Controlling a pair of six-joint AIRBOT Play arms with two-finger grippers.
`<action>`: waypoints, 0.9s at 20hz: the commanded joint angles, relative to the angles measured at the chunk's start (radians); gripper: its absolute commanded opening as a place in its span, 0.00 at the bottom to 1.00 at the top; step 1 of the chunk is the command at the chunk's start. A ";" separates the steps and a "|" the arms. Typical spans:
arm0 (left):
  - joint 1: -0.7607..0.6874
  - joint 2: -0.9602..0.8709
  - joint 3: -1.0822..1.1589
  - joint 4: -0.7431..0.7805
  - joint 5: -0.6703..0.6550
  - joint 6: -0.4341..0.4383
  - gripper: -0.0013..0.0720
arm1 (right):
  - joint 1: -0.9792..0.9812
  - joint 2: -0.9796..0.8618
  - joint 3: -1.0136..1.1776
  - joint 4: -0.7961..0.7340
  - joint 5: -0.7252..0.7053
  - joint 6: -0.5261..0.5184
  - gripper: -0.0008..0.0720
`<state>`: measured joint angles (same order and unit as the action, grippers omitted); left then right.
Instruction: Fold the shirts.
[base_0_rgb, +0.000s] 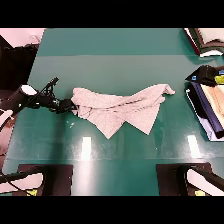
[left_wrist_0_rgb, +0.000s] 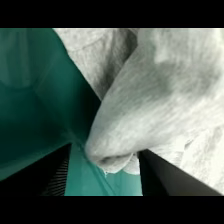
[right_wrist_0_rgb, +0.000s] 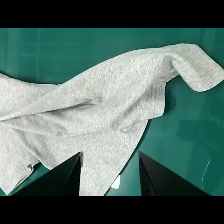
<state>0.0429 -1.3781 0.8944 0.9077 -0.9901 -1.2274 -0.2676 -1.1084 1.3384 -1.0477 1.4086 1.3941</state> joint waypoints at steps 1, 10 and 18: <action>0.000 0.000 -0.002 -0.010 -0.017 0.009 0.68 | 0.000 0.005 0.001 0.000 0.013 0.000 0.56; 0.000 0.000 -0.002 -0.004 -0.048 0.083 0.05 | 0.000 0.005 0.001 0.000 0.018 0.000 0.56; 0.000 0.033 0.133 0.134 -0.225 0.046 0.05 | -0.005 0.052 -0.114 -0.003 0.120 0.000 0.56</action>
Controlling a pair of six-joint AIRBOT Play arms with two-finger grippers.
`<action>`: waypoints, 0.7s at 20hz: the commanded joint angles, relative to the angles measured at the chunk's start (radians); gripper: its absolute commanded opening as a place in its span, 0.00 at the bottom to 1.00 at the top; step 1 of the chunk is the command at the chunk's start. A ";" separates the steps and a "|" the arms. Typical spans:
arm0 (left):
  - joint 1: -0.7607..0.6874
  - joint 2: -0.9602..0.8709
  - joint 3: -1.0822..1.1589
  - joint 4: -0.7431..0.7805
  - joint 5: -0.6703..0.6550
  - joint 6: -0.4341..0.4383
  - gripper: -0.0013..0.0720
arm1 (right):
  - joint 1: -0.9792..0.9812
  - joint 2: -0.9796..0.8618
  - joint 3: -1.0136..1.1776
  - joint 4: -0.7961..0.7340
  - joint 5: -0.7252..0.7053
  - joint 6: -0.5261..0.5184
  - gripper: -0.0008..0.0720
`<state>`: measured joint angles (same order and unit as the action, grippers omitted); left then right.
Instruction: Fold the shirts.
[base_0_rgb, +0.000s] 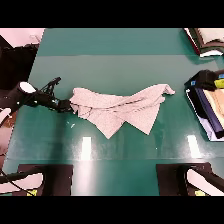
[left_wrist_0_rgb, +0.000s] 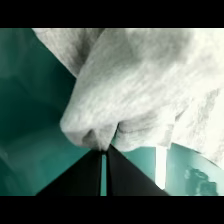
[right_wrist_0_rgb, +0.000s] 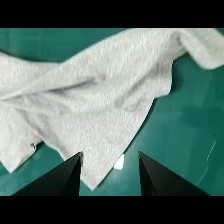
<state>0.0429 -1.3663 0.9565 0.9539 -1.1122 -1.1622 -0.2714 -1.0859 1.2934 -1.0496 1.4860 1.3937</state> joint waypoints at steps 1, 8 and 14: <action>0.000 0.048 0.114 0.127 -0.139 -0.018 0.05 | -0.001 0.068 -0.157 -0.002 0.027 0.001 0.56; 0.000 0.193 0.236 0.190 -0.233 -0.017 0.05 | 0.000 0.271 -0.820 0.178 -0.204 0.078 0.76; 0.000 0.193 0.236 0.189 -0.257 -0.043 0.05 | 0.110 0.313 -1.033 0.333 -0.486 0.072 0.72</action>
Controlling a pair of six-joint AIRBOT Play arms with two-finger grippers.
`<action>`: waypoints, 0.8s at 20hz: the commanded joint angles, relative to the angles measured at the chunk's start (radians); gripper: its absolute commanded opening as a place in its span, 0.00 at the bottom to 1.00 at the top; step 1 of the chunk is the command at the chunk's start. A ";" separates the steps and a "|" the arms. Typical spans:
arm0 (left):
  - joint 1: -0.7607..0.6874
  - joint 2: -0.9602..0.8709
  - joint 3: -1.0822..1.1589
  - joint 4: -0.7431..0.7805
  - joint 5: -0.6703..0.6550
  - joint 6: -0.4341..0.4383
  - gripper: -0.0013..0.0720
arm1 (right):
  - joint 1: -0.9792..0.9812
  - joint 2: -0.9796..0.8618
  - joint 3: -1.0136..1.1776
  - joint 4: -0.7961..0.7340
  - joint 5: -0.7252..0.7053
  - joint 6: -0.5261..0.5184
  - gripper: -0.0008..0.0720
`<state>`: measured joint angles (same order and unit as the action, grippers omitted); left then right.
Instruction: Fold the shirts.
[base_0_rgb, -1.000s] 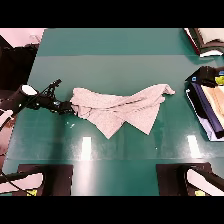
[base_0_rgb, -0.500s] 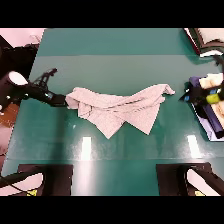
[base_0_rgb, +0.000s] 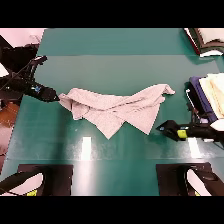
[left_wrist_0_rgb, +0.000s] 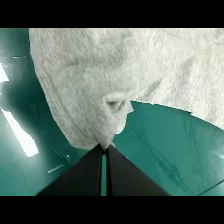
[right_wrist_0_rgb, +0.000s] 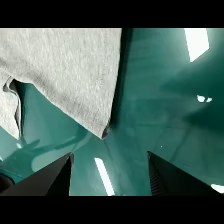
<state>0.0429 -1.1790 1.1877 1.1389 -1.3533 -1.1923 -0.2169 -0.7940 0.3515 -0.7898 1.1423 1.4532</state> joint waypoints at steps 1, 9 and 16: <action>0.000 0.006 0.005 0.004 -0.017 -0.013 0.05 | 0.093 0.008 -0.091 0.076 -0.173 0.019 0.70; 0.000 0.006 0.005 0.006 -0.027 -0.013 0.05 | 0.353 -0.269 0.060 0.099 -0.274 0.020 0.62; 0.001 0.013 0.009 0.047 -0.052 -0.012 0.05 | 0.427 -0.275 0.198 0.018 -0.233 0.010 0.03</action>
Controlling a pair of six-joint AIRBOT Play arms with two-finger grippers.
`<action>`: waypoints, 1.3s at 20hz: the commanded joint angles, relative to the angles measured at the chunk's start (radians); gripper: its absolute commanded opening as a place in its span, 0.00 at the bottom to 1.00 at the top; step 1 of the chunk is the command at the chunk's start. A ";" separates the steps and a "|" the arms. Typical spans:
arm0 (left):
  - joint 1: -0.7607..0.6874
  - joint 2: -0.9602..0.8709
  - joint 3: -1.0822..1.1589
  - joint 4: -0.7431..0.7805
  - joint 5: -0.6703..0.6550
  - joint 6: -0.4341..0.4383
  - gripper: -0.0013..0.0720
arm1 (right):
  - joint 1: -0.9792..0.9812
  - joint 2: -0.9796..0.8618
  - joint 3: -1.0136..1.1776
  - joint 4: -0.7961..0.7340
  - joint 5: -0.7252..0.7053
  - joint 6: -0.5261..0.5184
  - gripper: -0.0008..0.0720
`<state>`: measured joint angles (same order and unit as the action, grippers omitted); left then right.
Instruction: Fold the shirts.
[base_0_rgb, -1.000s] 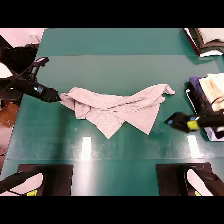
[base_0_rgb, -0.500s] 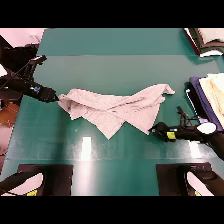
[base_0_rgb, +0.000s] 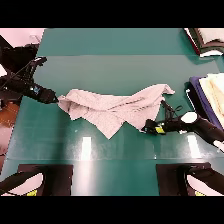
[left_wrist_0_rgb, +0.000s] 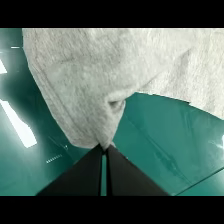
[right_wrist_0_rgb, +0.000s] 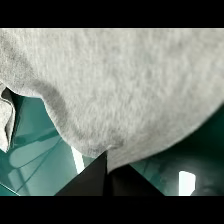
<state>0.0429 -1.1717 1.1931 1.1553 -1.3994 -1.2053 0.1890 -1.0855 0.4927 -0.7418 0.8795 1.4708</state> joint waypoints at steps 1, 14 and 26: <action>0.001 0.008 0.023 0.063 -0.010 0.000 0.05 | 0.005 0.050 0.092 -0.059 0.050 -0.006 0.03; 0.001 0.166 0.850 0.143 -0.012 0.000 0.05 | -0.627 0.342 1.022 -0.148 0.249 0.008 0.03; 0.002 0.377 0.978 -0.097 0.040 -0.048 0.05 | -0.677 0.271 1.556 -0.179 0.488 0.015 0.03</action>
<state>0.0437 -0.8162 2.1391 1.1076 -1.3758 -1.2392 -0.4850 -0.7753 1.9301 -0.8982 1.2816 1.4788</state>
